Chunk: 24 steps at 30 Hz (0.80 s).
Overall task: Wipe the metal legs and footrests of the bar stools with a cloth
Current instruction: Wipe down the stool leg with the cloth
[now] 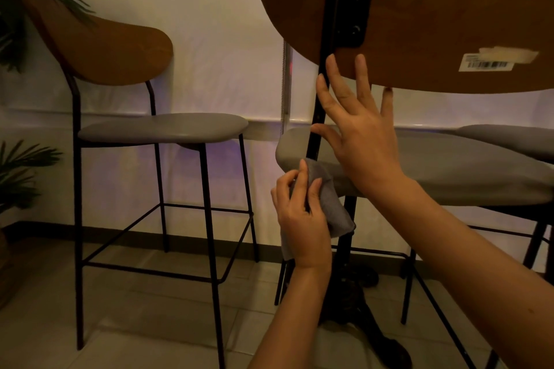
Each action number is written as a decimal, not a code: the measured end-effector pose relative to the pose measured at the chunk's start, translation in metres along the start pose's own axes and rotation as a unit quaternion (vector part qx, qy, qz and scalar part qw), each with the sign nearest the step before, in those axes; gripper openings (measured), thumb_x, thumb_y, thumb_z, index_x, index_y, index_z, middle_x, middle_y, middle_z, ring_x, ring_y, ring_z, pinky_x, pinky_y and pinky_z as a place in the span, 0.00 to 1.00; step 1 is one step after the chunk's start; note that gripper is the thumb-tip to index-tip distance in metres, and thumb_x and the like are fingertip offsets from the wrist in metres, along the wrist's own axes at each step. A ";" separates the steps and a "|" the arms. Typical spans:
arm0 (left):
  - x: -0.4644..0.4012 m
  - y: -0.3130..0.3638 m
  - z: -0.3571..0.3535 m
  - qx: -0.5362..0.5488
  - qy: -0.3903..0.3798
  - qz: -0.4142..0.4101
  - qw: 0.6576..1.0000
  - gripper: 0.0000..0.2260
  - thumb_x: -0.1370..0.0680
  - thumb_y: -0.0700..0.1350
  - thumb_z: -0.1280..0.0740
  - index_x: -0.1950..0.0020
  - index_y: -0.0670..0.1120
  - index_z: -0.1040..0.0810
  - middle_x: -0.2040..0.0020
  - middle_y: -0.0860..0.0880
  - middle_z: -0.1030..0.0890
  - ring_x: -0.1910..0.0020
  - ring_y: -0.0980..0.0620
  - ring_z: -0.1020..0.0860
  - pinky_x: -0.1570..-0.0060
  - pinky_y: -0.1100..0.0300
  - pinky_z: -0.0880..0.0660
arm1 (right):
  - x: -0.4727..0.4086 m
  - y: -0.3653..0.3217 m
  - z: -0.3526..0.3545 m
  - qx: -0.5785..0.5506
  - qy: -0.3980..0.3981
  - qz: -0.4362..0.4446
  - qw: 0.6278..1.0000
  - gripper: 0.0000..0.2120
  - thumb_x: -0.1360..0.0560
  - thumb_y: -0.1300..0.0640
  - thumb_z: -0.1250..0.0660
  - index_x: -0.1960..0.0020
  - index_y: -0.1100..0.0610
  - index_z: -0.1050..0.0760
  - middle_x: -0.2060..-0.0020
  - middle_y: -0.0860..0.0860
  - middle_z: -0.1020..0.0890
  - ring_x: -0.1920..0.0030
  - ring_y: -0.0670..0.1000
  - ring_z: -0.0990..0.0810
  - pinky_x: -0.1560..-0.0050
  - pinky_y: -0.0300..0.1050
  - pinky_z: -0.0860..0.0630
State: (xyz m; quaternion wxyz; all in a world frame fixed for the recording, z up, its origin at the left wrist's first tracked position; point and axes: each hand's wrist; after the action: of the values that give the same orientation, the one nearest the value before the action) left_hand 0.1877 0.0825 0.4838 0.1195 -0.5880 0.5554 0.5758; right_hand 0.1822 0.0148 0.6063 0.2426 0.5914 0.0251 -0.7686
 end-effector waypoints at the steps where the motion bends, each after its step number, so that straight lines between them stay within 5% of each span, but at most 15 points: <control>1: 0.001 0.001 0.000 0.001 0.001 0.006 1.000 0.21 0.24 0.53 0.41 0.33 0.46 0.30 0.47 0.63 0.32 0.47 0.55 0.28 0.47 0.60 0.26 | 0.000 0.000 0.000 0.000 0.000 -0.001 1.000 0.31 0.28 0.53 0.32 0.28 0.57 0.38 0.27 0.54 0.40 0.27 0.61 0.47 0.36 0.74 0.45; 16: 0.007 0.002 0.005 0.019 0.001 0.049 0.999 0.20 0.24 0.52 0.39 0.35 0.46 0.27 0.47 0.59 0.30 0.46 0.53 0.26 0.48 0.58 0.24 | 0.003 0.001 -0.005 -0.002 -0.006 -0.003 1.000 0.32 0.26 0.53 0.34 0.26 0.57 0.42 0.26 0.54 0.41 0.27 0.62 0.48 0.34 0.72 0.48; 24: -0.027 0.024 -0.019 -0.011 0.036 0.059 0.998 0.10 0.25 0.49 0.35 0.50 0.43 0.24 0.53 0.51 0.25 0.52 0.52 0.27 0.56 0.57 0.25 | 0.001 0.001 -0.003 -0.002 -0.015 -0.006 1.000 0.31 0.26 0.51 0.35 0.26 0.57 0.42 0.26 0.53 0.42 0.26 0.61 0.49 0.35 0.73 0.47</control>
State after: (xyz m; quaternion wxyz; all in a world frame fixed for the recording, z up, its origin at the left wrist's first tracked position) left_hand 0.1865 0.0731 0.5240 0.0584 -0.5759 0.5868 0.5662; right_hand 0.1855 0.0142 0.6043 0.2396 0.5795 0.0262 -0.7786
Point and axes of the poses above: each hand's wrist, its own x-axis away from the middle knuckle, its own z-axis out of the back of the hand, y = z × x
